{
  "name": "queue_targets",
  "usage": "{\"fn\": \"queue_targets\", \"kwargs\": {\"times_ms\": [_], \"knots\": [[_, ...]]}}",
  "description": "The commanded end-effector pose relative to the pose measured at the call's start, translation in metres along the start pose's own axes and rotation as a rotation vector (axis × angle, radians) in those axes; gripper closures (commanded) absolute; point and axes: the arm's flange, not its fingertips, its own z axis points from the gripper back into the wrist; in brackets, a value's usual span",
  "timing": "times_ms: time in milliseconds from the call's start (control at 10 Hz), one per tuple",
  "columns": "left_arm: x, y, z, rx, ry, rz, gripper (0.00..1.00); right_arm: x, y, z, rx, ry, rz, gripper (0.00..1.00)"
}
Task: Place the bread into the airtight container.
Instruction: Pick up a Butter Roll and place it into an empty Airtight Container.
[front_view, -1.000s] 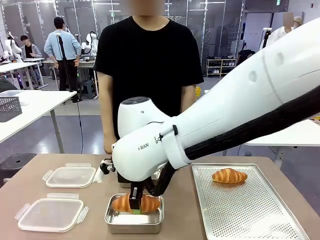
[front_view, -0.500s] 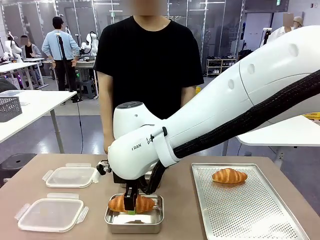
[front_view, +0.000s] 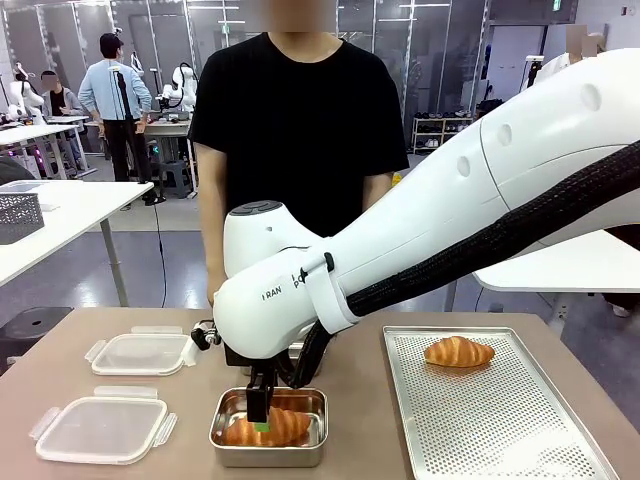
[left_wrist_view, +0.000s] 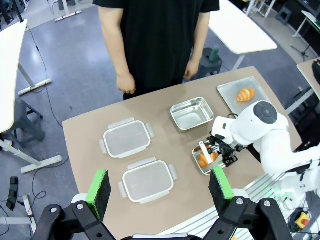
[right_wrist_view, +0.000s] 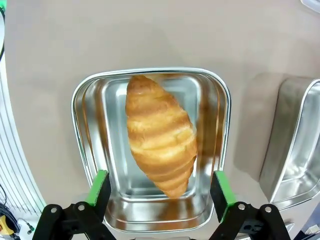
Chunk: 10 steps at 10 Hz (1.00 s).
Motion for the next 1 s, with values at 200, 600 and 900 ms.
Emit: {"fn": "queue_targets", "kwargs": {"times_ms": [200,600,900], "knots": [[0.0006,-0.0005,0.0004,-0.009,-0.002,-0.003,0.00,0.0000,0.0000,0.0000,0.000,0.000,0.000,0.00],[0.0006,-0.0005,0.0004,-0.009,-0.002,-0.003,0.00,0.0000,0.0000,0.0000,0.000,0.000,0.000,0.00],[0.0006,-0.0005,0.0004,-0.009,-0.002,-0.003,0.00,0.0000,0.0000,0.0000,0.000,0.000,0.000,0.00]]}}
